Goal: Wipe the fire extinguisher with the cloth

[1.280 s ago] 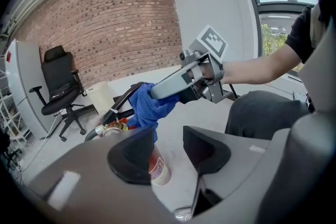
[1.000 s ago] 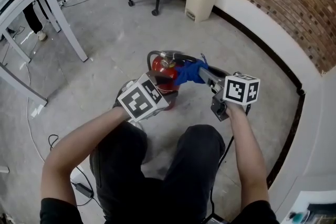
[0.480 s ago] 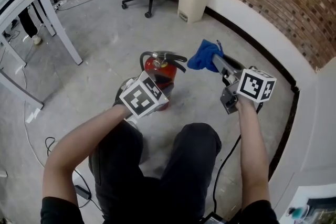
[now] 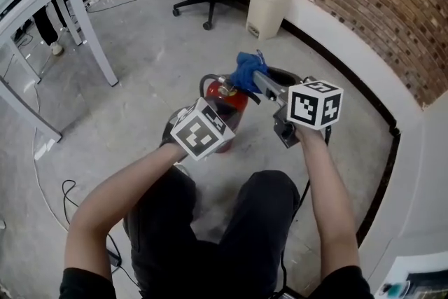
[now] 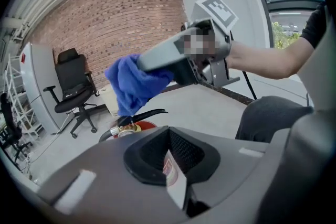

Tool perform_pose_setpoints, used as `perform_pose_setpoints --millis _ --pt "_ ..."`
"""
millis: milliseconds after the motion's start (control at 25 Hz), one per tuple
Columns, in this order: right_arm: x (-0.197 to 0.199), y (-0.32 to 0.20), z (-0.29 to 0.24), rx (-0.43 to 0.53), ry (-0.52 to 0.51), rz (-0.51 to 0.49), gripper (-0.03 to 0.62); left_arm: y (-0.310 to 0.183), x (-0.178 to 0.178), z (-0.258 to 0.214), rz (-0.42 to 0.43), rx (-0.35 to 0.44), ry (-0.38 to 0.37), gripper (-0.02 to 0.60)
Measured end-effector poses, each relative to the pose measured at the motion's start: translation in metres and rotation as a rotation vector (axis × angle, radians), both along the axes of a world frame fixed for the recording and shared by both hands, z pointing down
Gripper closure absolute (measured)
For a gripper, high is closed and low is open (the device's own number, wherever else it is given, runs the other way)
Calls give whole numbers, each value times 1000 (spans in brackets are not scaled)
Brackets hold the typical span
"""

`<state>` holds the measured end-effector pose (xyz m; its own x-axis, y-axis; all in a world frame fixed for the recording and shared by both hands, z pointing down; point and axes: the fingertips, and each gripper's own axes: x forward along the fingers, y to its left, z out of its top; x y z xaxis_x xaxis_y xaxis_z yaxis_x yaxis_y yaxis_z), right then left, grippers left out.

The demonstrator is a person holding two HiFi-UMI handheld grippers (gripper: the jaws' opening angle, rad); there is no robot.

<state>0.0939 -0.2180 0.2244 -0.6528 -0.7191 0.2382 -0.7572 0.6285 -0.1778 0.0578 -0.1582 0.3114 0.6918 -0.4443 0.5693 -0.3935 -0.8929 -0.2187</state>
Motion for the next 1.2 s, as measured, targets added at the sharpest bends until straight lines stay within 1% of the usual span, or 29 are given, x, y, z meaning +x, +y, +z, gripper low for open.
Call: perform_pose_setpoints --millis 80,120,240,320,480,640,720,800,920,1080,1200 --pt "-6 3 22 -36 61 -23 500 1 -3 4 -1 -9 1 575" --pt "-5 5 26 -44 71 -26 500 1 -4 5 0 -14 -2 575" --pt "3 12 27 -44 76 -22 500 2 -9 8 5 -20 -10 575" --pt "15 18 28 -41 73 -3 500 1 -10 9 4 -22 -6 575" --pt "55 23 35 -58 21 78 500 1 -2 7 11 -21 -7 575" --pt "101 19 51 -99 -20 212 500 2 0 15 12 -43 -36 575" --pt "107 20 60 -122 -63 222 500 0 0 15 16 -41 -39 575" --pt "95 23 64 -127 -101 181 500 -2 1 17 16 -42 -44 575" --pt "58 25 65 -122 -108 99 500 -4 1 20 7 -52 -40 575" --pt "17 16 71 -134 -70 30 500 -7 -2 20 -3 -56 -27 575" --pt "7 10 80 -153 -32 18 500 -7 -7 20 -12 -62 -24 575"
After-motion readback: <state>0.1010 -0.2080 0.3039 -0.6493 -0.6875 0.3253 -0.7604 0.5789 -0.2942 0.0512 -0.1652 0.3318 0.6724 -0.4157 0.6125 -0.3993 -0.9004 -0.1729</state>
